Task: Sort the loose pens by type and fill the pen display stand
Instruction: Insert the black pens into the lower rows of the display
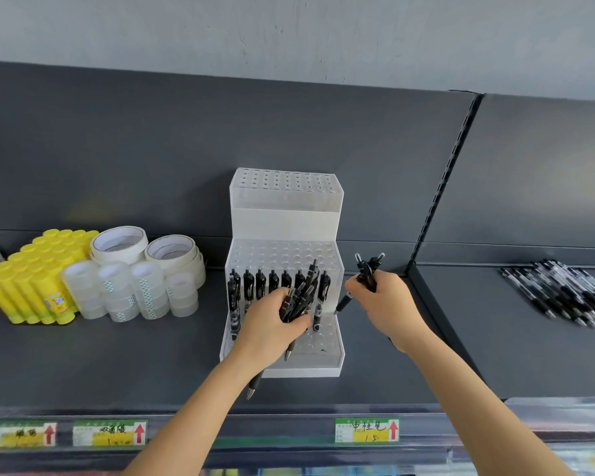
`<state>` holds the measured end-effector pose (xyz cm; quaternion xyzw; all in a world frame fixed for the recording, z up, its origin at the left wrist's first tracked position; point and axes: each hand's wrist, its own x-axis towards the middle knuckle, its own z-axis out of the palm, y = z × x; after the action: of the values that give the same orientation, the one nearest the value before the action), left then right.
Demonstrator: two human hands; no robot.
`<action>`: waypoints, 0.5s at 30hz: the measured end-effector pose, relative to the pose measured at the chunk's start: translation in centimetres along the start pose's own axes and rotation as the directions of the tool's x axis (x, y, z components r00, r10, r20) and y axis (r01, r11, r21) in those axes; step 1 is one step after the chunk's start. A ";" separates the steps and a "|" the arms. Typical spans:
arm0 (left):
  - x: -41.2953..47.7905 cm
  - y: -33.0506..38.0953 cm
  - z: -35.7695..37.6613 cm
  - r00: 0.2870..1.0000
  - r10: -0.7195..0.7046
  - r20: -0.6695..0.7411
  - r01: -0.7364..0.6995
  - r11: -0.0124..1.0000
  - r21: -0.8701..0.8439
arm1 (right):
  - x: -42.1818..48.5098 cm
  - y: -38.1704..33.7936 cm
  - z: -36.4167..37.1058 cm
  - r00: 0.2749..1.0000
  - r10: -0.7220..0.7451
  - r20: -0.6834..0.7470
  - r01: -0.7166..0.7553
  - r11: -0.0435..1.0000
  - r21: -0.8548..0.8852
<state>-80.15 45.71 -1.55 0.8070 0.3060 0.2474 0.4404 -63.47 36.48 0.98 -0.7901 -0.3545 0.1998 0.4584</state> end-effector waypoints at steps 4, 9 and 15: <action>-0.2 -0.3 -0.1 1.000 -0.001 0.013 0.001 1.000 0.002 | 0.3 -0.2 0.9 0.993 -0.112 -0.045 0.102 0.978 -0.181; -0.6 -0.5 -0.3 1.000 -0.006 0.016 0.005 1.000 0.013 | 0.6 -0.3 1.6 0.990 -0.142 -0.026 0.126 0.940 -0.317; -0.7 -1.4 -0.5 0.998 -0.054 0.020 0.054 0.999 -0.002 | 0.3 0.2 2.9 0.991 -0.131 0.037 0.133 0.879 -0.457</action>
<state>-81.32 46.05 -2.57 0.8005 0.3228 0.2276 0.4508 -65.07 38.33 -0.66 -0.8494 -0.4458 0.0810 0.2705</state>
